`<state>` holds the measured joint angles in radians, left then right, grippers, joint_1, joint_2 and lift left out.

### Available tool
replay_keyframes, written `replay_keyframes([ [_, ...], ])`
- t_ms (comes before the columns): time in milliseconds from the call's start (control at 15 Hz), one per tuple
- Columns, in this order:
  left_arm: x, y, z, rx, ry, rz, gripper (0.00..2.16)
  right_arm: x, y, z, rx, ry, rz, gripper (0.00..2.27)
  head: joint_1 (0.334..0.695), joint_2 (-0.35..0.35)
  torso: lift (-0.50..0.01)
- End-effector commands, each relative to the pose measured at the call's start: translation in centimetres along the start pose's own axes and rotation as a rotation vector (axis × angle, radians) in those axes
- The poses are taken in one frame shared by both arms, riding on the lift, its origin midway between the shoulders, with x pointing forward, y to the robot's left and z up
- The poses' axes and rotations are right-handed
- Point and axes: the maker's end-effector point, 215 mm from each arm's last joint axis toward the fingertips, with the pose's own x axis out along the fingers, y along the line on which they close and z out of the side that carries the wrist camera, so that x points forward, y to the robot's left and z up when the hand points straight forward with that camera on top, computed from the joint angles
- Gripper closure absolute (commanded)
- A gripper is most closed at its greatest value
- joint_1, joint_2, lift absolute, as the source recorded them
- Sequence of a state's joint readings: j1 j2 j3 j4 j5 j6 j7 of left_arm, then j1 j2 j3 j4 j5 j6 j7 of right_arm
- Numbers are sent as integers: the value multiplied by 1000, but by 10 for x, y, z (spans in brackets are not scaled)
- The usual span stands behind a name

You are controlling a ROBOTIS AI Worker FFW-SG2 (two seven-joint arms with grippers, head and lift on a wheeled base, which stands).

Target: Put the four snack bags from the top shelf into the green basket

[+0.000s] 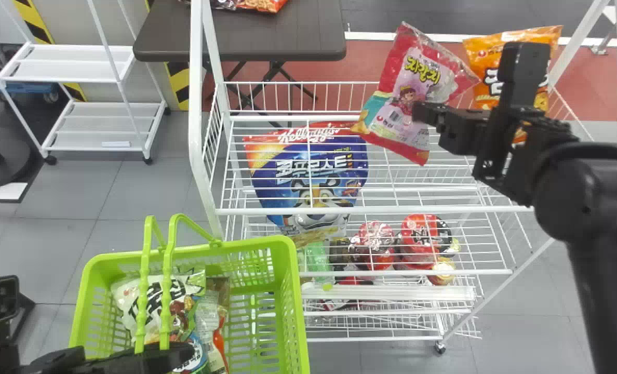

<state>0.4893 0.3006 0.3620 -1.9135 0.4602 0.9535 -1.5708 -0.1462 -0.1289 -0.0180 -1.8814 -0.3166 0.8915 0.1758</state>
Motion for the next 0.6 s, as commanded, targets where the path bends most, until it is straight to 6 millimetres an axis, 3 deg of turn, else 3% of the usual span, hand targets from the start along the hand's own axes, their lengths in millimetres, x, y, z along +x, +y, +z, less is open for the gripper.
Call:
replay_keyframes([
  [0,1,-2,0,-1,-3,-11,2148,-45,69,-12,17,31,137,2253,695,16,0],
  [133,1,-2,0,0,-4,-12,2148,-76,148,-32,75,45,335,2253,695,60,0],
  [267,1,-2,0,0,-4,-12,2148,-90,212,-75,99,171,486,2253,695,184,0],
  [333,1,-3,0,0,-5,-13,2148,-96,237,-100,91,249,541,2253,695,237,0],
  [467,2,-3,-1,-2,-6,-13,2148,-98,266,-142,81,371,596,2253,695,337,0],
  [533,1,-2,0,-1,-7,-12,2148,-98,277,-157,85,416,622,2253,695,350,0],
])
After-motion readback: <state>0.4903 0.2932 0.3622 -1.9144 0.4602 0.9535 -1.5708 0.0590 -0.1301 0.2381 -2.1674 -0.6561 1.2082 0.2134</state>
